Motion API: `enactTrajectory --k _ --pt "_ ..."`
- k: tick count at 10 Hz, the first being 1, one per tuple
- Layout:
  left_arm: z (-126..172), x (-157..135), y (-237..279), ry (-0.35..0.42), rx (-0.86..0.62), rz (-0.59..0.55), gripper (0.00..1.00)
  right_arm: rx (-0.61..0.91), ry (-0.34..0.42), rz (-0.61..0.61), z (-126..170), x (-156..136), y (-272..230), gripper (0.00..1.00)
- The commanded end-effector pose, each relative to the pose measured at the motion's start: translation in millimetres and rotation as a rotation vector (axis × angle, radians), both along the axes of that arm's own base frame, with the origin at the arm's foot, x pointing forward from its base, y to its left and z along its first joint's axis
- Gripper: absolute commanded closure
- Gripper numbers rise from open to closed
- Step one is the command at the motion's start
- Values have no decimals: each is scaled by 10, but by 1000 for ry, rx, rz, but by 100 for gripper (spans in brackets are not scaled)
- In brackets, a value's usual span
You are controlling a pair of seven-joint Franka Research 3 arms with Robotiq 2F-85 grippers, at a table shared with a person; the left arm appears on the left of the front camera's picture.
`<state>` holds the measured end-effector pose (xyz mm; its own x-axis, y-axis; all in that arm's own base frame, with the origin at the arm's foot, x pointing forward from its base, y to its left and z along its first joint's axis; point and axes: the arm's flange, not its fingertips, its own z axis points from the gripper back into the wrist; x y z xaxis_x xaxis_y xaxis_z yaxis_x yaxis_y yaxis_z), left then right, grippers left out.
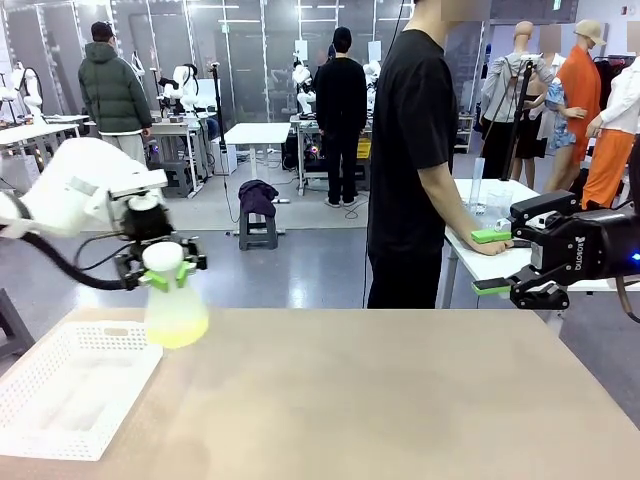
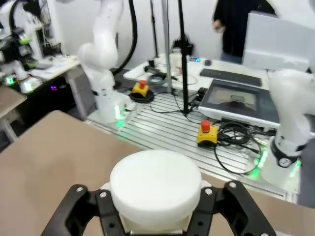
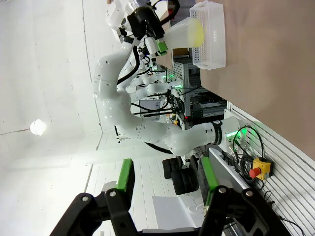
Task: Prepare the solutions needed for the experiment.
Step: When the human places the Big flask in the center of the table, pick up the Big flask and place it in the left Organizing basket.
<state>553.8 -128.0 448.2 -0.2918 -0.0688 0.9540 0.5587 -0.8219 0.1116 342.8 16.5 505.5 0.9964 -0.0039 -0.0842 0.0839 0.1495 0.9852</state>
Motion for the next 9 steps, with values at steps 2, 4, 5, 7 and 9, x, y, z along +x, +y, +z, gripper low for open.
enactTrajectory --k 2,4,5,7,9 --pt "-298 -426 808 -60 -152 250 100 -1 -7 9 5 2 -9 34" --pt "-496 -527 1277 -75 -220 375 100 -1 -7 9 5 2 -9 34" --pt "-572 -577 1451 -71 -232 426 100 -1 -7 9 5 2 -9 34" --pt "-690 -701 1767 -63 -268 542 100 -1 -7 9 5 2 -9 34" --pt "-801 -792 1887 -23 -286 580 100 -1 -7 9 5 2 -9 34"
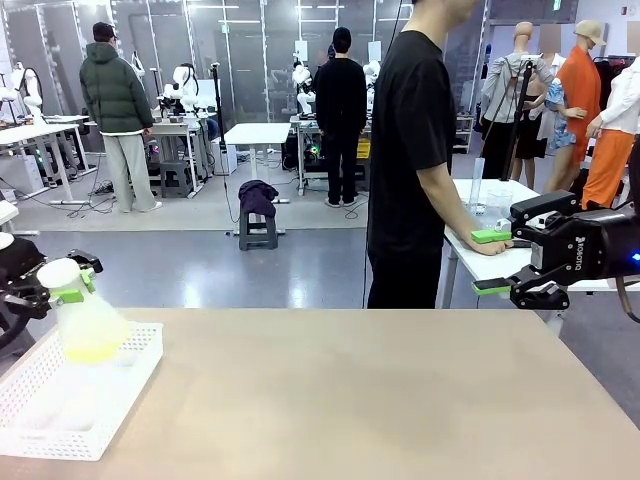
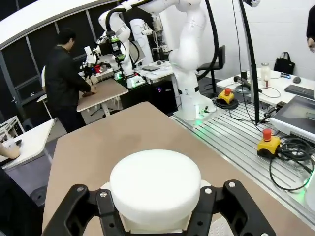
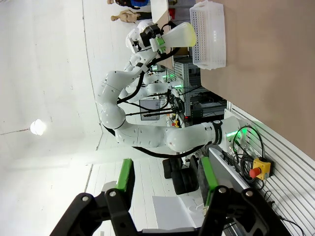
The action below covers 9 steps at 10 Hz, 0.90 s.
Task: Prepare the solutions needed for the experiment.
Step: When the human places the Big flask in the center of the table, pick up the Big flask and place it in the left Organizing basket.
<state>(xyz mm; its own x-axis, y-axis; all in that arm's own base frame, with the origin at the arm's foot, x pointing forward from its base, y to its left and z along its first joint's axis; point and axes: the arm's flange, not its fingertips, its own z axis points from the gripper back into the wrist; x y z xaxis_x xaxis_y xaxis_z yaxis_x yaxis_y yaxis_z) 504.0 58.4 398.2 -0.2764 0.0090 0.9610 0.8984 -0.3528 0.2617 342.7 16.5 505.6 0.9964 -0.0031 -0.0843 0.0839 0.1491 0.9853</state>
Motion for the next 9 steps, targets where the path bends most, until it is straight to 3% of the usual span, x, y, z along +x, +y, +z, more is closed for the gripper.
enactTrajectory --k 1,7,8,9 --pt "29 46 -70 -11 13 -23 100 -2 -7 8 4 3 -9 34" --pt "29 46 -70 -11 13 -23 100 -2 -7 8 4 3 -9 34" --pt "-18 24 -95 8 27 -18 77 -2 -7 8 4 3 -9 34" --pt "-65 127 -6 8 15 15 77 -2 -7 8 4 3 -9 34"
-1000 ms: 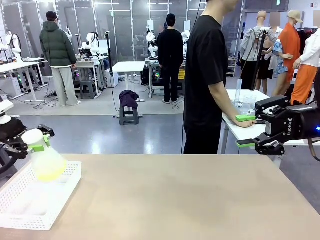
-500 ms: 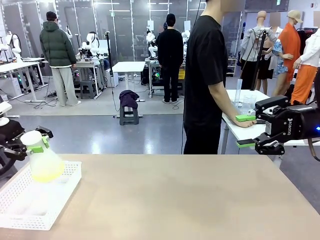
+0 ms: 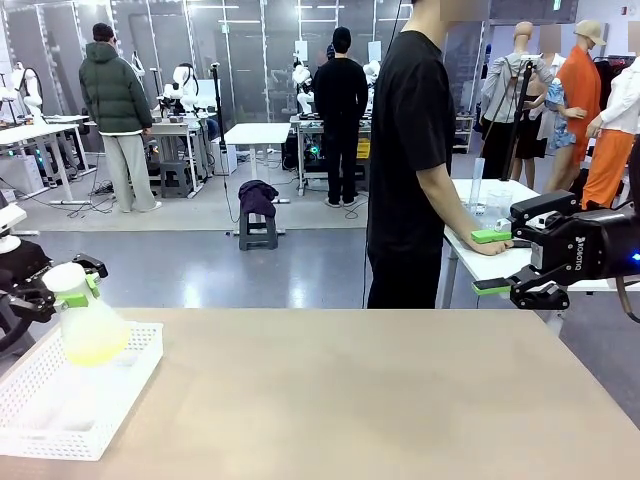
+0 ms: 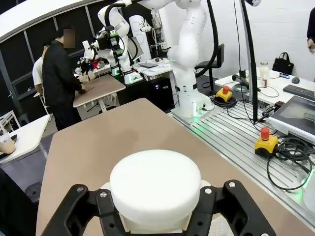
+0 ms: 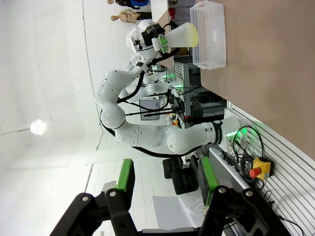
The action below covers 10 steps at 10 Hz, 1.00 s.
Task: Prepare the solutions needed for the experiment.
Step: When the human places the Big flask in the center of the table, pick up the Big flask and place it in the left Organizing basket.
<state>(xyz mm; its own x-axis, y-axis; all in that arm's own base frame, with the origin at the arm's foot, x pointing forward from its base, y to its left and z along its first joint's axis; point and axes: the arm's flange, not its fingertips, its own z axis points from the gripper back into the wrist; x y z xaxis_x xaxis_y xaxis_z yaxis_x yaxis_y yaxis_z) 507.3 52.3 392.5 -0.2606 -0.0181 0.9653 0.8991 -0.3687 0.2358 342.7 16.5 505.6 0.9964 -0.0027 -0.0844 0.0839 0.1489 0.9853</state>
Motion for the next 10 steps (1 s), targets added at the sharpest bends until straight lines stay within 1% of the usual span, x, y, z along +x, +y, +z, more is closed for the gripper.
enactTrajectory --k 1,2,4,6,10 --pt "-74 206 130 8 -40 22 77 -2 -7 8 4 3 -9 34" --pt "-143 312 222 28 -75 20 77 -2 -7 8 4 3 -9 34" --pt "-268 473 398 33 -110 39 77 -2 -7 8 4 3 -9 34" --pt "-433 620 513 74 -103 65 77 -2 -7 8 4 3 -9 34" --pt "-653 648 510 131 -80 31 77 -2 -7 8 4 3 -9 34"
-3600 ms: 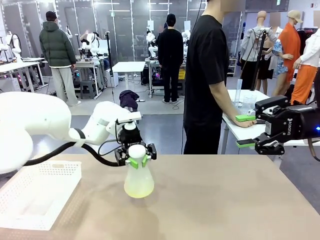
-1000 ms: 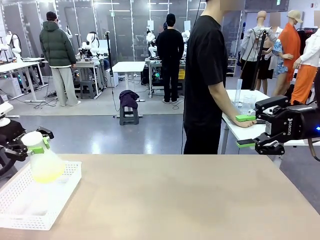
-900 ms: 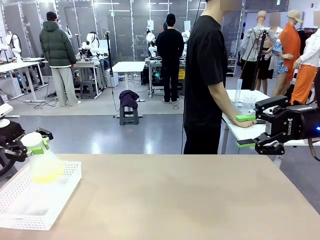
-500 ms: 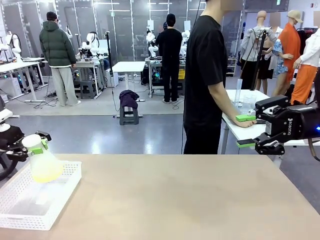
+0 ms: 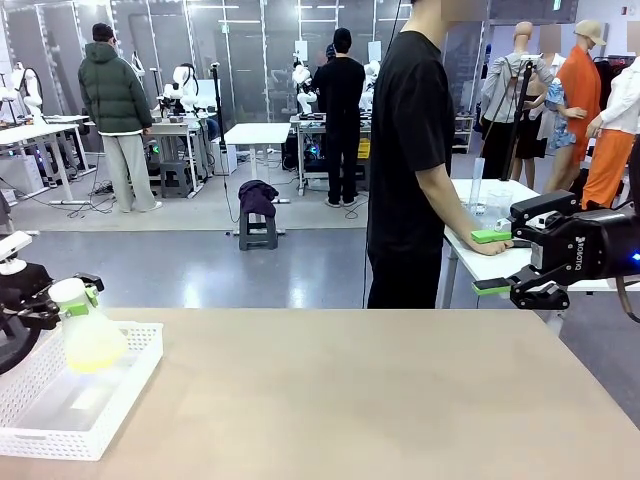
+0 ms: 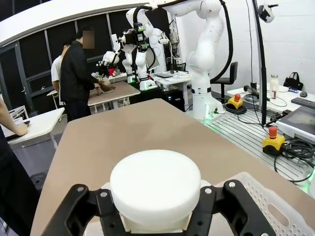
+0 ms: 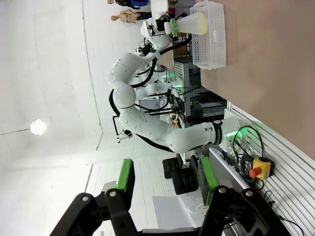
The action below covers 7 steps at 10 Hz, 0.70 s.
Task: Prepare the solutions needed for the experiment.
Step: When the human places the Big flask in the center of the table, pick up the Big flask and place it in the left Organizing basket.
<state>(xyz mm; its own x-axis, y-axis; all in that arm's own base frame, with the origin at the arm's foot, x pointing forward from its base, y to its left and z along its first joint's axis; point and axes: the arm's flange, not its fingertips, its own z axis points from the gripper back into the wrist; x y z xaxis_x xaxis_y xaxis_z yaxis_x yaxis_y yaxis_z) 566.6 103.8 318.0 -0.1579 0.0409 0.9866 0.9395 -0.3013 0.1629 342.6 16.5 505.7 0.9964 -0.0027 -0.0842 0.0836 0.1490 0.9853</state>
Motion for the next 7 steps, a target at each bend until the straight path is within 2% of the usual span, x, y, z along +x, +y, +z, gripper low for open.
enactTrajectory --k 1,5,7 --pt "51 38 -28 38 6 -27 77 -2 -7 8 3 4 -9 34" --pt "-202 -44 -65 99 70 -54 77 -2 -7 8 3 4 -9 34" --pt "-307 -113 -58 90 84 -52 77 -2 -7 8 3 4 -9 34"
